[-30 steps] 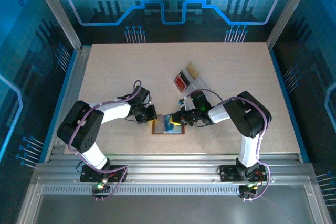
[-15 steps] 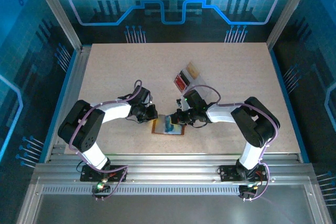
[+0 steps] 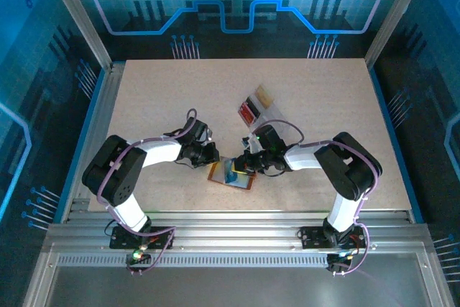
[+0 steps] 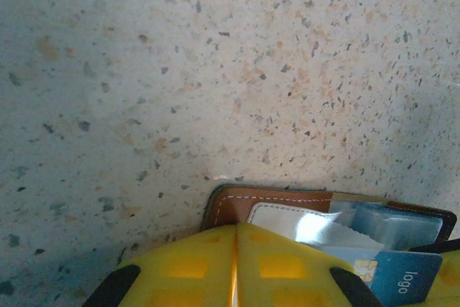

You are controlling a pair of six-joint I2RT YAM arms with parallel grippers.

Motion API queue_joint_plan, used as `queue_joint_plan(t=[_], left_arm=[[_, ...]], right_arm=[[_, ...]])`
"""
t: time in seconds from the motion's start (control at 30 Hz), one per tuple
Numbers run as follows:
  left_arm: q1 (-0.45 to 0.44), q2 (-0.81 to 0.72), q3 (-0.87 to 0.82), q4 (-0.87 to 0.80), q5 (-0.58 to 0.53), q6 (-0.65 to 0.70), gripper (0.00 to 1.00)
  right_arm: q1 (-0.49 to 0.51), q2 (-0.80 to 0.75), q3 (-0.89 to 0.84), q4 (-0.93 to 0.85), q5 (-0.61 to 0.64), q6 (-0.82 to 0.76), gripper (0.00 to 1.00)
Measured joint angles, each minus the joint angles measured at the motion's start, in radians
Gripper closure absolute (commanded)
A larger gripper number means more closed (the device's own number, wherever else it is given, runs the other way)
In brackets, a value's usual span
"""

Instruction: Put the credit cards into the card holder

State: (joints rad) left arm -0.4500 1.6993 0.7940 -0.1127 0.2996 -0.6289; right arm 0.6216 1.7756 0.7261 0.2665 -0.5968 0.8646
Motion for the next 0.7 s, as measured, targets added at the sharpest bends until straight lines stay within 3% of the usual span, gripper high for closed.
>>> queue_joint_plan(t=[0.4,0.7], left_arm=[[0.0,-0.002,-0.007,0.015,0.004,-0.006,0.91],[0.0,-0.016,-0.036,0.055,0.004,-0.029,0.92]], right_arm=[[-0.025,0.079,-0.004,0.117,-0.065,0.06,1.0],[-0.026,0.07,0.011,0.062,-0.042,0.049,0.96]])
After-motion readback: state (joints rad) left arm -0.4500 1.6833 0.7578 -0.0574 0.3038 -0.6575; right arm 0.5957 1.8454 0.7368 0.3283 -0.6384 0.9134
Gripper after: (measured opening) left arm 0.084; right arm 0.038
